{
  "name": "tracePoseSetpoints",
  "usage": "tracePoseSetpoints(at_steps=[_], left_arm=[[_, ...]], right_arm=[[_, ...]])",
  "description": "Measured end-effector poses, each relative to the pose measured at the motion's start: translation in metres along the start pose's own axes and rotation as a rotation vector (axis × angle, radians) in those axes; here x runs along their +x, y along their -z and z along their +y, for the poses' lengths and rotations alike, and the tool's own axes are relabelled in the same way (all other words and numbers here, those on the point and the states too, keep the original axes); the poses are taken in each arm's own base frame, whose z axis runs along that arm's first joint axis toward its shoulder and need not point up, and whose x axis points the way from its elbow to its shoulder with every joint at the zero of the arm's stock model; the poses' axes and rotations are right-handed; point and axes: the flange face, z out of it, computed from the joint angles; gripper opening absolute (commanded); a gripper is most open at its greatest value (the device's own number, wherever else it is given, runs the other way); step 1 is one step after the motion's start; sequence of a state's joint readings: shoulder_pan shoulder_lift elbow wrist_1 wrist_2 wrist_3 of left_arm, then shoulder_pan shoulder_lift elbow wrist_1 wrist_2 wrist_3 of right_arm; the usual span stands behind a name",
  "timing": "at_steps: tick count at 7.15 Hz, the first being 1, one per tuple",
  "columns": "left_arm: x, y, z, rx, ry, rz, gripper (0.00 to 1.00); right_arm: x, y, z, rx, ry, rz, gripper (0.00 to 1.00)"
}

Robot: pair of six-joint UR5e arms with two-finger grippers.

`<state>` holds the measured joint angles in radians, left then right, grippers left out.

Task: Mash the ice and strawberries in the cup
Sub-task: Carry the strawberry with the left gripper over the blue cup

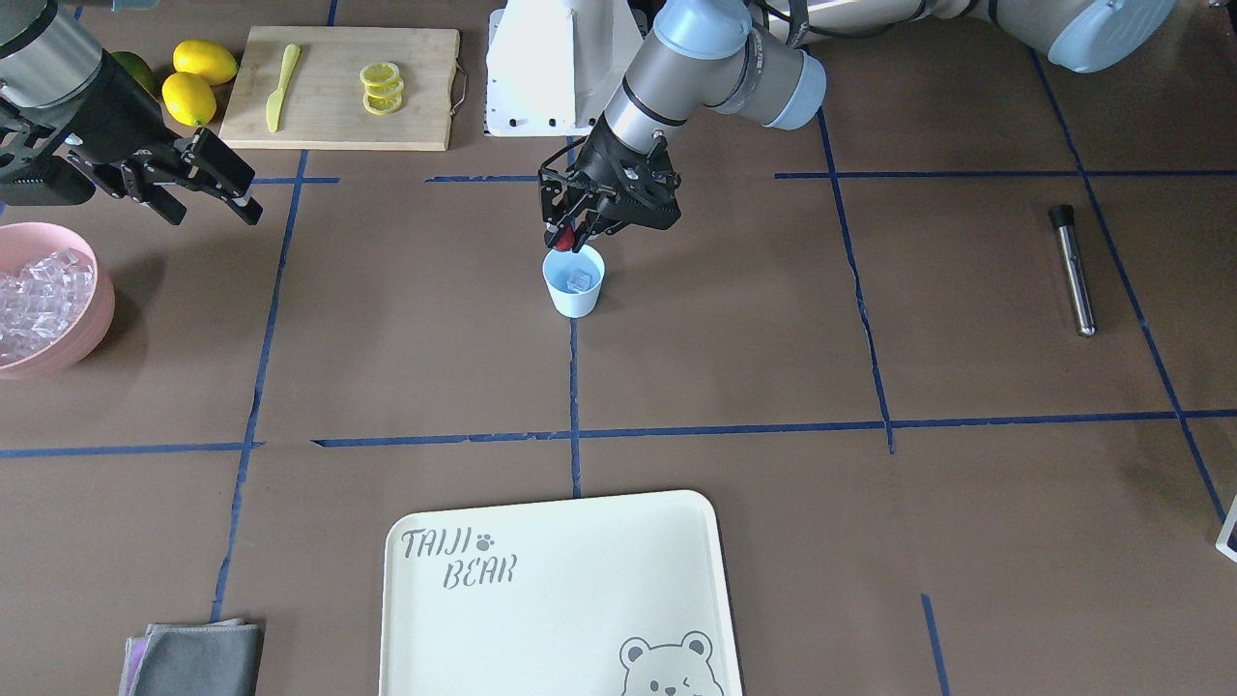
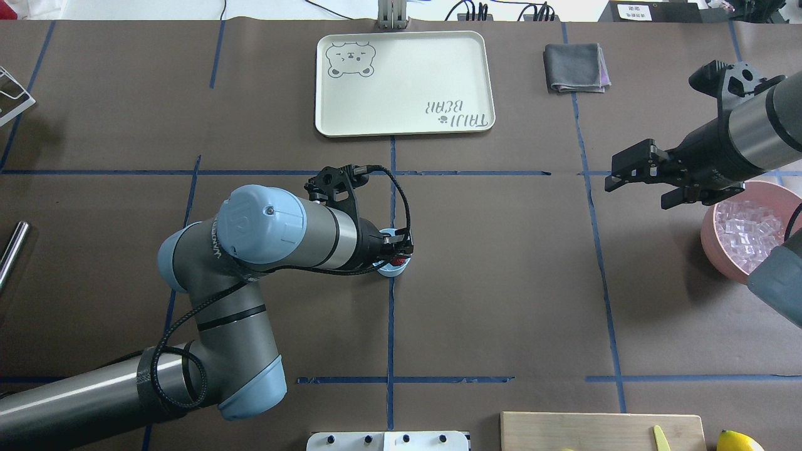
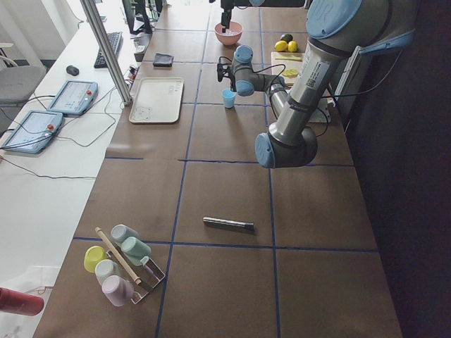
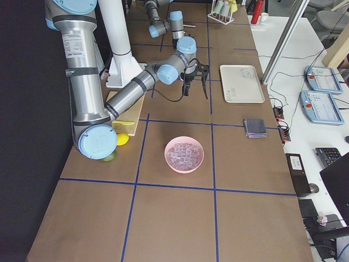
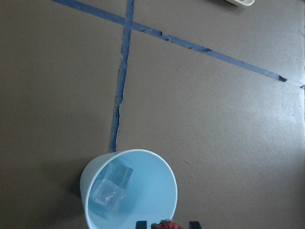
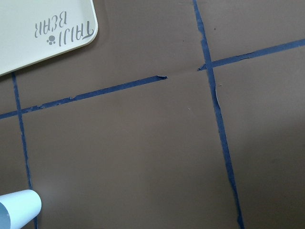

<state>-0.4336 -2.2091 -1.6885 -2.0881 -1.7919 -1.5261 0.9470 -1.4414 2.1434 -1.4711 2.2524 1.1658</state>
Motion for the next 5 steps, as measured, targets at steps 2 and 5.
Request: tracePoseSetpoints(at_steps=[2, 5], left_arm=[[-0.0001, -0.0005, -0.0014, 0.019, -0.003, -0.001, 0.79], [-0.0020, 0.0013, -0.0056, 0.031, -0.006, -0.002, 0.87]], right_arm=[[-0.0001, 0.0001, 0.0003, 0.000, 0.001, 0.000, 1.00], [-0.0002, 0.0002, 0.0004, 0.000, 0.001, 0.000, 1.00]])
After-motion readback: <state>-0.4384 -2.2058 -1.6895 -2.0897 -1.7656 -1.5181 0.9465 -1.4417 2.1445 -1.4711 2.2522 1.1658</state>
